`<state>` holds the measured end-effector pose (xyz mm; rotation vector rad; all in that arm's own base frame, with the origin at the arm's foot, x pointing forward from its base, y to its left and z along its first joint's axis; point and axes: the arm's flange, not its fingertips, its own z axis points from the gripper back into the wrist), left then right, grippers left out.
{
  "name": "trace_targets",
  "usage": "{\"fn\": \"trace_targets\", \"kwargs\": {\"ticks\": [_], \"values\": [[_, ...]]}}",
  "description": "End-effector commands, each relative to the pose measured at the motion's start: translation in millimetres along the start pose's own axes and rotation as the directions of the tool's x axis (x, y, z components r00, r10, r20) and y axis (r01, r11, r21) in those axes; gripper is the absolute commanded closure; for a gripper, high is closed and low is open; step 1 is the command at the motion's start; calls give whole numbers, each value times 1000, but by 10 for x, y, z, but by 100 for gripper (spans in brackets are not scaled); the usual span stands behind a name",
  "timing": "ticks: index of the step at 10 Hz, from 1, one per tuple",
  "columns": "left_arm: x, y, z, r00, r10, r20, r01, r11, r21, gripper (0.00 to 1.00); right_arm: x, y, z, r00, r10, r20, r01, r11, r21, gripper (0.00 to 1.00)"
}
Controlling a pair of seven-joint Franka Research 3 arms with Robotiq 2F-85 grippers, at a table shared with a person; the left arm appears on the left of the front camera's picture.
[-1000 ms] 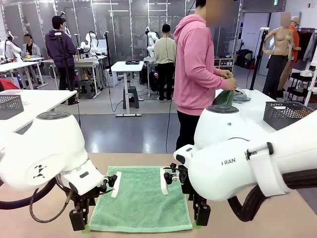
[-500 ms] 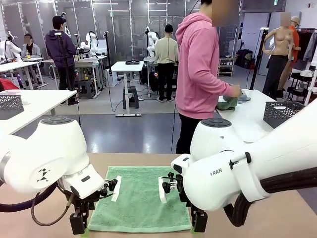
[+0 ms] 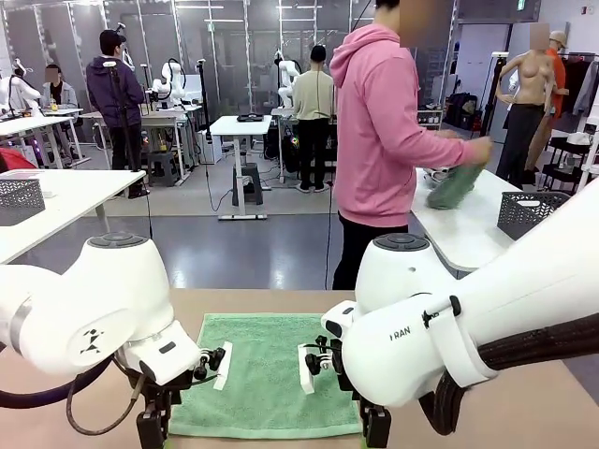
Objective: Fold the towels and place them in the basket.
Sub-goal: When a person lays out a Towel with hook on the table, fold it in half twice.
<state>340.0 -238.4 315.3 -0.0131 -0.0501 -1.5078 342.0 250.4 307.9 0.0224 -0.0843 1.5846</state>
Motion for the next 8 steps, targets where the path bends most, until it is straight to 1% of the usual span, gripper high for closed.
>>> {"fn": "trace_targets", "kwargs": {"ticks": [1, 4, 8], "values": [[-143, -134, -153, 999, -5, 36, 5, 1000, 8, 0, -8, 48, -94, 1000, -26, 10, 26, 1000, -9, 0], [-94, -86, -189, 999, -18, 31, 18, 1000, 11, 0, 23, 17, -162, 999, -36, 9, 36, 999, -11, 0], [-106, -42, -267, 999, -23, 38, 24, 999, -25, 0, -22, -27, -212, 998, -58, 25, 58, 998, 2, 0]]}}
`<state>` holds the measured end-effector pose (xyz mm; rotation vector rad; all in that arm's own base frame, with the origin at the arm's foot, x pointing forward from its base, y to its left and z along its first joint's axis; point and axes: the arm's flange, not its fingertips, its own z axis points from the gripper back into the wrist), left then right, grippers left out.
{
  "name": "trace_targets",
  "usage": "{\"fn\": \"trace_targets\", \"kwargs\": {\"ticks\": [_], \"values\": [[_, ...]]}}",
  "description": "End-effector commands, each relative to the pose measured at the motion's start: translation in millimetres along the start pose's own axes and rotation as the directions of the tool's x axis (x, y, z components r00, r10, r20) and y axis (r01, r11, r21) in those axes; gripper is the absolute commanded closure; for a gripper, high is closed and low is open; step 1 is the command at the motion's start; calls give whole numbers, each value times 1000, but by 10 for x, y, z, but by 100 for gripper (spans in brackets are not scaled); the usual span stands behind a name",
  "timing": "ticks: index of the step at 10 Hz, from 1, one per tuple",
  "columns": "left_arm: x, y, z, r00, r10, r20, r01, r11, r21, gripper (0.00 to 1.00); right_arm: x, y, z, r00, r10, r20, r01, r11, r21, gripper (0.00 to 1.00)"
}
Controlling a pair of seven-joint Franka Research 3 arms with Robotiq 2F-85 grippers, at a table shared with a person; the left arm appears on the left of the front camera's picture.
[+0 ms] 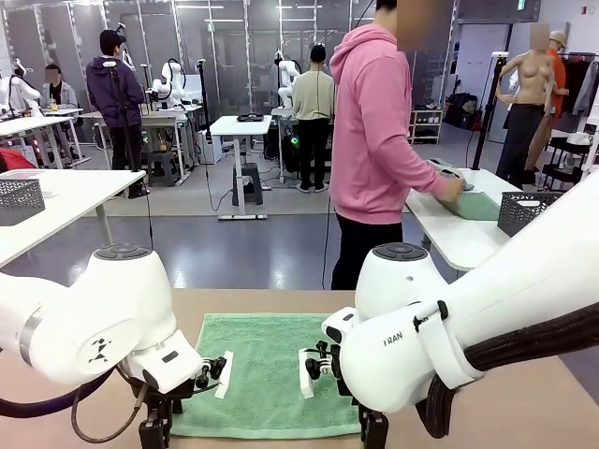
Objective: Fold the towels and place them in the basket.
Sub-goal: When a person lays out a Towel with hook on the table, fold it in half twice.
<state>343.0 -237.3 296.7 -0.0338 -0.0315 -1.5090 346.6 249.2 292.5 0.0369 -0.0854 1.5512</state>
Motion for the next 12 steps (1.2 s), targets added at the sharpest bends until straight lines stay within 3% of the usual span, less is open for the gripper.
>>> {"fn": "trace_targets", "kwargs": {"ticks": [1, 2, 4, 6, 7, 8, 9, 11, 12], "values": [[-80, -70, -92, 999, -23, 31, 24, 1000, -7, 5, -5, 0, -76, 999, -28, 20, 28, 1000, -3, 0], [-76, -66, -97, 999, -25, 30, 25, 1000, -10, 7, -7, -13, -91, 999, -28, 23, 28, 1000, 0, 0], [-81, -67, -102, 999, -23, 27, 24, 1000, -12, 22, 0, -32, -95, 999, -27, 21, 27, 1000, -2, 0], [-81, -65, -103, 999, -25, 25, 25, 1000, -10, 62, -11, -54, -113, 999, -34, 16, 34, 999, 4, 0], [-83, -63, -100, 999, -25, 21, 25, 1000, -8, 99, -15, -59, -116, 999, -36, 15, 36, 999, 2, 57], [-88, -66, -101, 999, -25, 21, 25, 1000, -8, 100, -16, -56, -108, 999, -36, 16, 36, 999, -2, 60], [-94, -67, -100, 1000, -24, 18, 25, 1000, -9, 100, -17, -57, -103, 999, -36, 16, 36, 999, -3, 100], [-104, -74, -92, 1000, -19, 16, 19, 1000, -7, 100, -18, -52, -117, 999, -38, 14, 38, 999, 1, 100], [-106, -75, -91, 1000, -18, 14, 18, 1000, -7, 100, -19, -55, -120, 999, -40, 10, 40, 999, 2, 86]]}}
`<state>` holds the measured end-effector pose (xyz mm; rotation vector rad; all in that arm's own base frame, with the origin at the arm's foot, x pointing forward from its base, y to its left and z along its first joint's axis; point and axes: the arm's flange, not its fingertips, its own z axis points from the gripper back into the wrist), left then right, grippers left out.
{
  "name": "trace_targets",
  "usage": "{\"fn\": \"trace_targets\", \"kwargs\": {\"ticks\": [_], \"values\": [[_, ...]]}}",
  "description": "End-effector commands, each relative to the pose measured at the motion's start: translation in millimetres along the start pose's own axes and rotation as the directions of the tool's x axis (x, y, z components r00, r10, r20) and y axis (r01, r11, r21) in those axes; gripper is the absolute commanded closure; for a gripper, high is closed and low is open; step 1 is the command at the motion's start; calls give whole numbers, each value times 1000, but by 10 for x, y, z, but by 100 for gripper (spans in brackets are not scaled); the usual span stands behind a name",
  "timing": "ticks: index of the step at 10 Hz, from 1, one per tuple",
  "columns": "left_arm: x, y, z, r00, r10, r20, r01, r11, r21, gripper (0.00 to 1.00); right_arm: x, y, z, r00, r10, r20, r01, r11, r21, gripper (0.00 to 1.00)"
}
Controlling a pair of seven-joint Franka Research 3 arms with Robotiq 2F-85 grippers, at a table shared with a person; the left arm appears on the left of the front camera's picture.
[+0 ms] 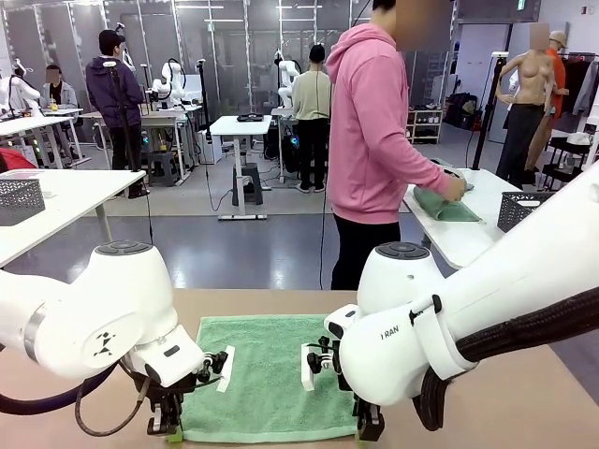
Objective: Fold the towels and place them in the basket.
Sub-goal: When a person lays out a Towel with hook on the table, fold it in half twice.
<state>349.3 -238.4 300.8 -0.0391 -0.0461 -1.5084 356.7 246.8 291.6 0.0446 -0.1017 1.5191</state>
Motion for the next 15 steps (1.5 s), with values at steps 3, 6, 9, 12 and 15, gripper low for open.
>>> {"fn": "trace_targets", "kwargs": {"ticks": [3, 6, 9, 12, 15], "values": [[-146, -157, -126, 1000, -8, 1, 8, 1000, -15, 100, 5, 43, -97, 1000, -10, -11, 10, 1000, 10, 100], [-141, -182, -78, 1000, 0, 5, 0, 1000, -11, 100, 19, 67, -58, 1000, -14, -10, 14, 1000, 10, 100], [-160, -349, 347, 998, 12, 62, -13, 1000, 10, 100, 39, 297, 424, 999, -41, 24, 41, 999, -28, 100], [-152, -625, 852, 995, 8, 95, -9, 1000, 13, 100, 43, 620, 992, 992, -95, 86, 99, 994, -51, 100], [-77, -700, 1270, 996, -21, 87, 14, 996, 87, 100, 97, 647, 1367, 987, -80, 143, 95, 990, -103, 100]]}}
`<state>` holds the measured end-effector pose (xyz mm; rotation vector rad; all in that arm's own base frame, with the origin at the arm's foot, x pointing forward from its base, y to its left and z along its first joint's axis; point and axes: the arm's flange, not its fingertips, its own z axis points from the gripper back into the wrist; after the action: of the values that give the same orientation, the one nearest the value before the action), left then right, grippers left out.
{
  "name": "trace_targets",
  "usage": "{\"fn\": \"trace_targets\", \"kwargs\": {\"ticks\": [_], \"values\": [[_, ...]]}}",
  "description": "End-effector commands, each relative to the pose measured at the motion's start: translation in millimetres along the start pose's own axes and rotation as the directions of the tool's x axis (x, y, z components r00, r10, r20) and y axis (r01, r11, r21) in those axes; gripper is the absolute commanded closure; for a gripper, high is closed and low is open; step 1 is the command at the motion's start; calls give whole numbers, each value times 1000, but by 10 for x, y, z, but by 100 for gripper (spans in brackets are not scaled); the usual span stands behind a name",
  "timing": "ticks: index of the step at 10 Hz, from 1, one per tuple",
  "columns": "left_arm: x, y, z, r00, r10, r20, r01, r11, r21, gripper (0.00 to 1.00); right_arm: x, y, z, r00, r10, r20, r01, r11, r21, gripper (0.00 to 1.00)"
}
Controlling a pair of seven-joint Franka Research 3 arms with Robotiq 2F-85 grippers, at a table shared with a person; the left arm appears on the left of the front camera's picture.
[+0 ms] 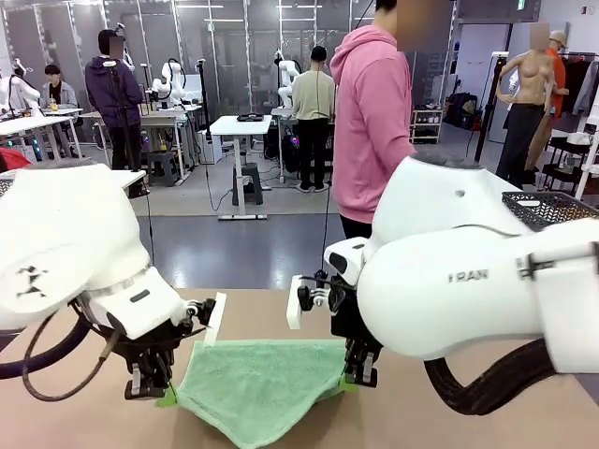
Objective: Fold the towels and place them in the basket.
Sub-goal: When a person lays out a Towel with hook on the table, fold it in half twice.
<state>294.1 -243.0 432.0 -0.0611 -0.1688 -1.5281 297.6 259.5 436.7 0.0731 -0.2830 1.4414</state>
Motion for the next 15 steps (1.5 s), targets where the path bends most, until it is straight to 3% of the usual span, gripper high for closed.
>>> {"fn": "trace_targets", "kwargs": {"ticks": [1, 8, 9, 13, 15], "values": [[-125, -95, 51, 1000, 12, -5, -12, 999, 46, 100, -98, 56, -49, 1000, -13, -12, 13, 1000, -20, 100], [-41, 2, 155, 1000, -2, 11, 2, 999, 37, 97, -15, -13, 61, 1000, 4, 2, -4, 1000, -15, 100], [-23, 197, 219, 999, -19, 45, 19, 1000, 11, 97, -16, -20, 41, 1000, 7, 2, -7, 1000, -9, 93], [-32, 1018, 154, 979, -31, 204, 57, 991, -121, 97, 164, -770, -135, 999, -51, 10, 50, 993, 106, 93], [-74, 1319, 55, 988, 0, 154, 25, 987, -160, 97, 195, -1122, -222, 997, -77, 22, 73, 989, 130, 93]]}}
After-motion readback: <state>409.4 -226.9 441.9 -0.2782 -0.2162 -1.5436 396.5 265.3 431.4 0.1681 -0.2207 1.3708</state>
